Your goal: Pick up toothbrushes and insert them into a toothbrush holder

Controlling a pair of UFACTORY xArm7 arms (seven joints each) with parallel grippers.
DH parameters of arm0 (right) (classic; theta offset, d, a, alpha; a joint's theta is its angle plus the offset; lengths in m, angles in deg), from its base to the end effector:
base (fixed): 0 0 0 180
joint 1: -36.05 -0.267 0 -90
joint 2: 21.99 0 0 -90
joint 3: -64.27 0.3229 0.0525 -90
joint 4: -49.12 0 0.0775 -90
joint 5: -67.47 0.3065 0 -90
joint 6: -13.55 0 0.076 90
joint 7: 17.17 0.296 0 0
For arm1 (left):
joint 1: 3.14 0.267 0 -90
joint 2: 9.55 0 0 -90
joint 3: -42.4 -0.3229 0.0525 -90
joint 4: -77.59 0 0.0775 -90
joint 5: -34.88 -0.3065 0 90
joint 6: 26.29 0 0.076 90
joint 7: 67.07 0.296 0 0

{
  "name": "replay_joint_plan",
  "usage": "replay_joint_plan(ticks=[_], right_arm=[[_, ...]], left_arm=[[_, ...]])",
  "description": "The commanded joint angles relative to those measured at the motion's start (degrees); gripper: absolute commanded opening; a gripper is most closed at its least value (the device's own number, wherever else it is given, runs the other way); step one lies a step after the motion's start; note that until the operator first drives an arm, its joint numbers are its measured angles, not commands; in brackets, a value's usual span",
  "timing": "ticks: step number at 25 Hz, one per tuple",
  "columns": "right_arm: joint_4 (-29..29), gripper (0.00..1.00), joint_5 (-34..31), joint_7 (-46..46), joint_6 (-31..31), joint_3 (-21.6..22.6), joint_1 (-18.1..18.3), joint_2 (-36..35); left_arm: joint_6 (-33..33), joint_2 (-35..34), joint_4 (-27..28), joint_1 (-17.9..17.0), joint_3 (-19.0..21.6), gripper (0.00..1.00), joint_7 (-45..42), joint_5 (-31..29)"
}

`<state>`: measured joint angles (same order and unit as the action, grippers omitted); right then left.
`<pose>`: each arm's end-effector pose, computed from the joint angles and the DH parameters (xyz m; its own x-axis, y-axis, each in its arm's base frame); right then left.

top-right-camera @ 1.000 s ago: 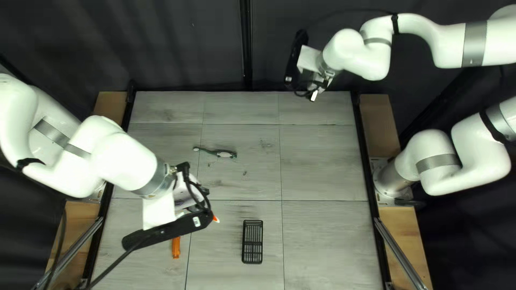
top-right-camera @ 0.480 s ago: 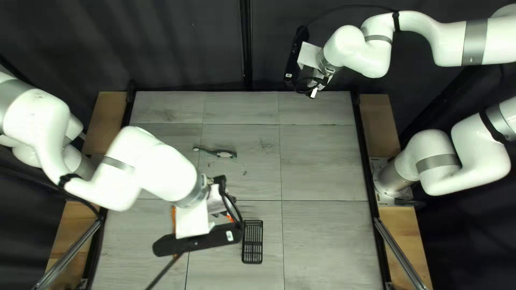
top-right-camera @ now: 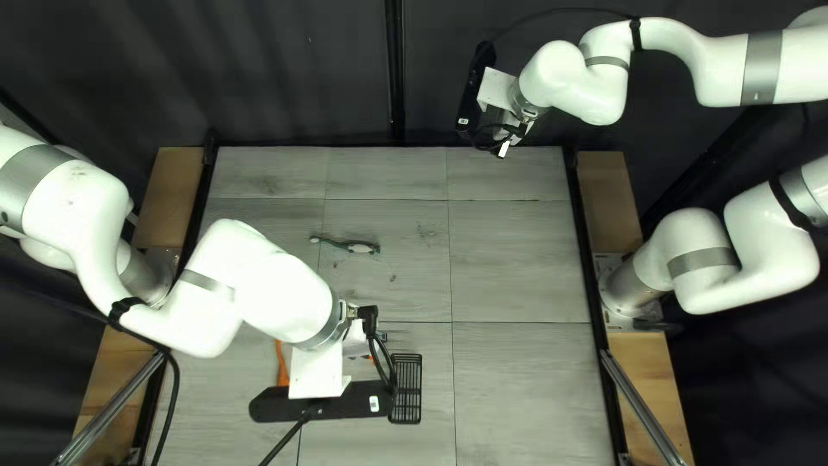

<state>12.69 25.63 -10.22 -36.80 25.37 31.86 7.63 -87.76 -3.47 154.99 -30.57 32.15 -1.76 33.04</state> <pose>0.2609 -0.2860 0.2235 0.9509 -0.2367 0.1995 -0.2889 -0.9099 0.2976 0.5055 -0.1496 0.2803 0.1129 -0.9932 0.0272 -0.9774 -0.1159 -0.1770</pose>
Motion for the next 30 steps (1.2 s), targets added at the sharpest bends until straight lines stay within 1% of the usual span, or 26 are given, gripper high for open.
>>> replay_joint_plan(ticks=[1,4,8,14,18,20,24,30], right_arm=[[0.0,1.0,0.0,0.0,0.0,0.0,0.0,0.0],[0.0,1.0,0.0,0.0,0.0,0.0,0.0,0.0],[0.0,1.0,0.0,0.0,0.0,0.0,0.0,0.0],[0.0,1.0,0.0,0.0,0.0,0.0,0.0,0.0],[0.0,1.0,0.0,0.0,0.0,0.0,0.0,0.0],[0.0,1.0,0.0,0.0,0.0,0.0,0.0,0.0],[0.0,1.0,0.0,0.0,0.0,0.0,0.0,0.0],[0.0,1.0,0.0,0.0,0.0,0.0,0.0,0.0]], left_arm=[[0.31,-0.29,0.43,-0.3,0.1,0.0,-1.11,-0.62],[1.04,1.48,2.61,-1.92,0.87,0.0,-3.72,-3.76],[1.24,1.91,3.07,-3.01,1.5,0.0,-4.69,-5.23],[1.5,3.13,3.71,-3.09,2.21,0.0,-3.29,-2.83],[2.36,3.37,3.04,-2.78,2.27,0.0,-1.66,-2.13],[2.42,4.25,3.86,-2.7,2.36,0.0,-0.81,-1.97],[0.12,8.35,9.13,-2.4,2.63,0.0,1.6,-1.66],[-1.09,10.66,11.41,-1.56,2.53,0.0,4.04,-1.35]])
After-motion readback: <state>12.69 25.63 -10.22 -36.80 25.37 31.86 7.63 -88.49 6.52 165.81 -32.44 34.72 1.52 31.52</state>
